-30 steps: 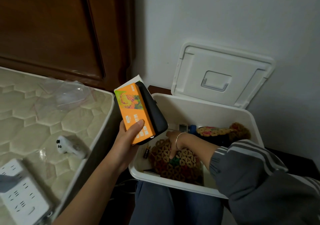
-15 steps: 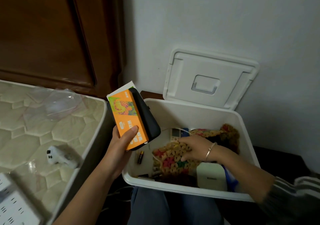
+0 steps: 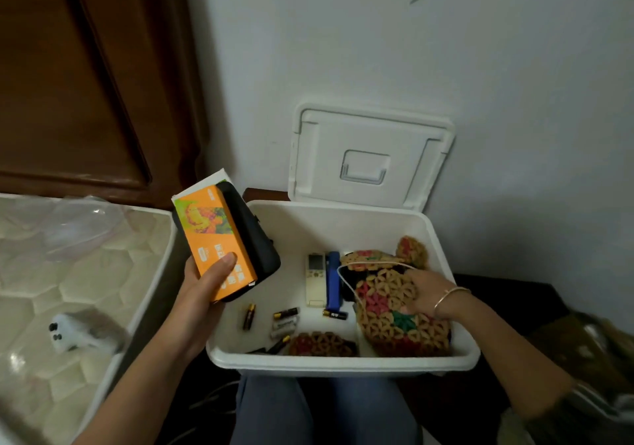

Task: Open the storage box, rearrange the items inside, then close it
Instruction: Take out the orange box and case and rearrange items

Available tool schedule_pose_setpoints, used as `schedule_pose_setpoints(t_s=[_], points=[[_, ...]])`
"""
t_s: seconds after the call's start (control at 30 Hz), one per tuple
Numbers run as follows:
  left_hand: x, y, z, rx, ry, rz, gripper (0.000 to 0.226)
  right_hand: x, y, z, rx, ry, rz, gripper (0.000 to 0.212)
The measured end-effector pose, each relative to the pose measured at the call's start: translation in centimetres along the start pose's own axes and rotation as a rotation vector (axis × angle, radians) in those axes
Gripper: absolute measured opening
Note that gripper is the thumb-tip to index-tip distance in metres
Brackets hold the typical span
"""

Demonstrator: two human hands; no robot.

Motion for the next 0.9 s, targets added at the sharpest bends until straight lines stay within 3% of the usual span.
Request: schedule_pose_setpoints(t_s=[0.2,0.27,0.4,0.57,0.8,0.9], points=[[-0.2,-0.2,0.2,-0.032,-0.013,0.010,0.076,2.3,-0.7,0.3,-0.205,-0.419,0.017,0.064],[-0.3,-0.3,0.2,-0.033,-0.032,0.009,0.074,3.5,-1.4,0.1,-0.262,-0.480,-0.046,0.069],[-0.4,-0.5,0.3,-0.035,-0.043,0.024,0.060,7.9,-2.3,-0.1,-0.320,-0.420,-0.322,0.050],[-0.5,-1.0,0.3,-0.033,-0.034,0.016,0.059,16.9,-1.1,4.3,-0.105,-0.090,-0.741,0.053],[-0.2,-1.0,0.0,0.011,-0.056,-0.032,0.072,23.0,5.0,13.9,0.085,-0.202,-0.809,0.089],[-0.2,-0.8,-0.1,0.025,-0.018,-0.010,0.075,23.6,6.0,16.3,0.130,-0.195,-0.819,0.085]])
Point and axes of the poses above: each hand's wrist, its own y-axis towards the middle knuckle, its own z-axis out of the palm, x = y × z, the point moved 9 cm from there along y, towards the middle knuckle, and after that the axes turned 9 degrees about -x, right-handed, at the moved point
